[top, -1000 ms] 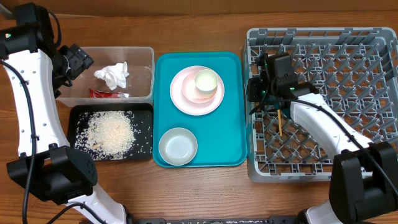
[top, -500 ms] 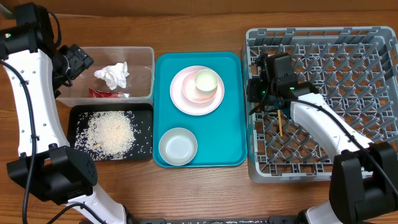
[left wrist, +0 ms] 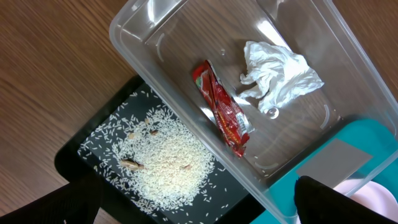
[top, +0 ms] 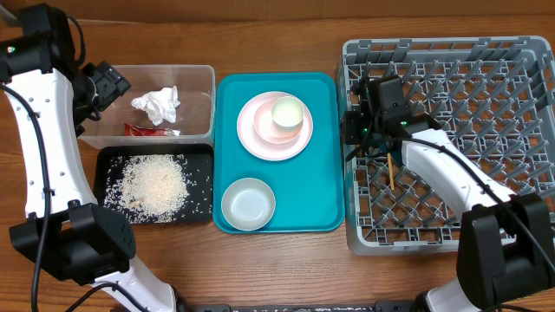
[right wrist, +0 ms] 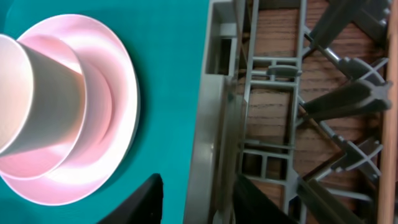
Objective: Sort waste into correct bins and load items into the dishwasher
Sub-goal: 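Open the right gripper to release the chopstick in the rack, then raise the right gripper up out of the dish rack, then move the right gripper over the white cup on the pink plate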
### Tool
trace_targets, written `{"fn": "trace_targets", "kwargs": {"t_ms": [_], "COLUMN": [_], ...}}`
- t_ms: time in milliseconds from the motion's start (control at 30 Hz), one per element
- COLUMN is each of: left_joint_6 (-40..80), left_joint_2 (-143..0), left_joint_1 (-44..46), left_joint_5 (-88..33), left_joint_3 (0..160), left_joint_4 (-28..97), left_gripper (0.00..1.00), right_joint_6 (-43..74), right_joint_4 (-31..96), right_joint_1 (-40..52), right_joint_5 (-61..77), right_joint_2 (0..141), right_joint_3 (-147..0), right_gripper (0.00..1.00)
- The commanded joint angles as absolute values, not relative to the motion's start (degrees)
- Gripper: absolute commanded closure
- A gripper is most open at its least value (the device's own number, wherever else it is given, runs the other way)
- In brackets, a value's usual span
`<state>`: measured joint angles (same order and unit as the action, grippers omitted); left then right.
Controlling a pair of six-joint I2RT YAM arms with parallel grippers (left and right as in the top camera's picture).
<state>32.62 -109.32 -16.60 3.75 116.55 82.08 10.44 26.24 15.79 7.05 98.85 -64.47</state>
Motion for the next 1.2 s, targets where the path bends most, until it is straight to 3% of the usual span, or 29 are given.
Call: {"fn": "trace_targets", "kwargs": {"t_ms": [0, 300, 467, 633, 933, 1167], "left_joint_6": [31.9, 31.9, 31.9, 31.9, 31.9, 31.9], "left_joint_2": [-109.1, -109.1, -109.1, -109.1, -109.1, -109.1], "left_joint_1": [-16.5, -16.5, -16.5, -16.5, -16.5, -16.5], "left_joint_5": [4.5, 4.5, 4.5, 4.5, 4.5, 4.5], "left_joint_3": [116.8, 116.8, 116.8, 116.8, 116.8, 116.8], "left_joint_4": [82.0, 82.0, 82.0, 82.0, 82.0, 82.0], "left_gripper": [0.0, 0.0, 0.0, 0.0, 0.0, 0.0], "right_joint_6": [8.5, 8.6, 8.5, 7.6, 9.3, 8.6], "right_joint_4": [26.8, 34.8, 38.9, 39.2, 42.4, 42.3], "right_joint_1": [16.0, 16.1, 16.2, 16.2, 17.7, 24.9], "right_joint_5": [6.0, 4.2, 15.2, 23.3, 22.2, 15.6], "right_joint_2": [98.2, 93.5, 92.8, 92.9, 93.6, 96.2], "right_joint_3": [-67.6, -79.7, -84.8, -87.8, -98.0, -98.3], "right_gripper": [0.6, 0.55, 0.51, 0.54, 0.55, 0.59]}}
